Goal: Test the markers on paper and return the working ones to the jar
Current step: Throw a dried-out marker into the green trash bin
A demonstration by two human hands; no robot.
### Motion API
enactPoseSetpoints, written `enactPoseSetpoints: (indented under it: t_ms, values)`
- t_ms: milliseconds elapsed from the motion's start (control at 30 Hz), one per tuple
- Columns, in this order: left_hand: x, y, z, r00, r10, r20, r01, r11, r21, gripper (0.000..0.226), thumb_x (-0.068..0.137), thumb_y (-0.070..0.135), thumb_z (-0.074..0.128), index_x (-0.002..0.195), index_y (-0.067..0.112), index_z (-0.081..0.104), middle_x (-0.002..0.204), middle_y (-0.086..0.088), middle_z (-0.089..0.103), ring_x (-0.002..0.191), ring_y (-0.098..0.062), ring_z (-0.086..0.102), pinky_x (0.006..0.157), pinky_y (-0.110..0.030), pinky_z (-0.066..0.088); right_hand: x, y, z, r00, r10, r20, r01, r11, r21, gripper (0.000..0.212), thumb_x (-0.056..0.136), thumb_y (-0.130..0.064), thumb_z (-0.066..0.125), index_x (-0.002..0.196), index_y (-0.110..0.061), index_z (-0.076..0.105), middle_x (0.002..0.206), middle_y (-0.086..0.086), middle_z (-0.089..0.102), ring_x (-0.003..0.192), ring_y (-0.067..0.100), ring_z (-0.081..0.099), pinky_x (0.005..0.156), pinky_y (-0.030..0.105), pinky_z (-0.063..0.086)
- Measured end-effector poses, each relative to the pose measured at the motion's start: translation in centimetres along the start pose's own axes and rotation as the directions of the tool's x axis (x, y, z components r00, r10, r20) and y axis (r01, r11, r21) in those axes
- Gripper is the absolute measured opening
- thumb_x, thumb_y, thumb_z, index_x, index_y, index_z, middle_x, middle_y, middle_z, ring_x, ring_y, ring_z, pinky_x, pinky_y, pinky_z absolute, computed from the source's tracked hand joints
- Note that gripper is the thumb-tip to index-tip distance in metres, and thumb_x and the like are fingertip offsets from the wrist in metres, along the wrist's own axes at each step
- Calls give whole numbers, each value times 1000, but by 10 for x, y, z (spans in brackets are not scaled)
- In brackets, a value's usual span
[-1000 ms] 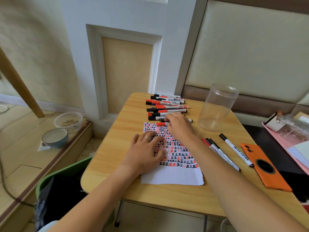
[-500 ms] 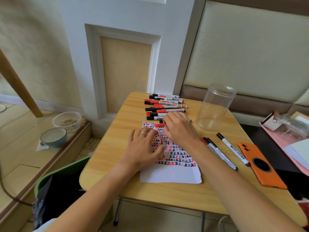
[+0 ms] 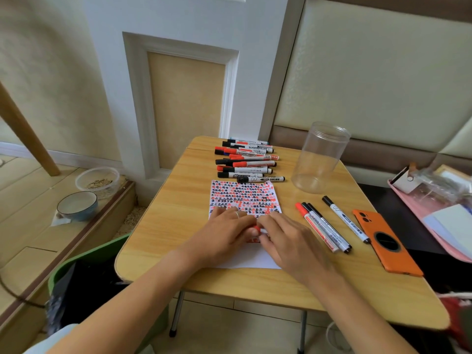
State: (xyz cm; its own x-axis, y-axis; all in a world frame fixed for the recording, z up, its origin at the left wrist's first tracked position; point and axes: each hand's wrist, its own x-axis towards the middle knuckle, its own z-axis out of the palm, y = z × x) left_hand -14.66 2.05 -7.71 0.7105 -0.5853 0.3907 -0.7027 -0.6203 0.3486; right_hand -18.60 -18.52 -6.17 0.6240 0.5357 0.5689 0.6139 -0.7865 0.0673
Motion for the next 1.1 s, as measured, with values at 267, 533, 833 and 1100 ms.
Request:
enactPoseSetpoints:
  t_ms: [267, 533, 833, 1100]
  values:
    - [1, 0, -1, 997, -76, -24, 76, 997, -7, 35, 102, 48, 22, 84, 31, 46, 81, 15, 49, 83, -9, 42, 77, -36, 25, 1, -5, 13, 998, 54, -43, -58, 994, -95, 29, 103, -35, 44, 101, -17, 66, 77, -3, 56, 63, 17, 58, 47, 32, 46]
    - [1, -6, 4, 998, -64, -24, 62, 997, -44, 54, 100, 53, 20, 84, 19, 58, 81, 6, 60, 86, -16, 47, 78, -38, 27, 6, -10, 6, 997, 81, 7, -79, 988, -136, 31, 100, -44, 41, 91, -22, 61, 65, -6, 49, 46, 19, 52, 40, 27, 26]
    - [1, -7, 2, 996, -63, -63, 62, 998, -22, 36, 103, 50, 26, 81, 31, 47, 79, 14, 55, 83, -14, 49, 84, -42, 35, 5, 0, 5, 981, 167, 101, -158, 983, -90, 41, 100, -64, 31, 107, -31, 55, 62, -5, 57, 49, 26, 55, 41, 31, 39]
    - [1, -12, -1, 977, -190, -96, 193, 981, 19, 20, 101, 38, 55, 112, 28, 68, 118, 13, 61, 107, -9, 55, 91, -35, 36, 5, 13, -11, 853, 393, 344, -388, 918, -88, 57, 97, -70, 41, 135, -30, 56, 124, -10, 64, 109, 16, 64, 83, 35, 52]
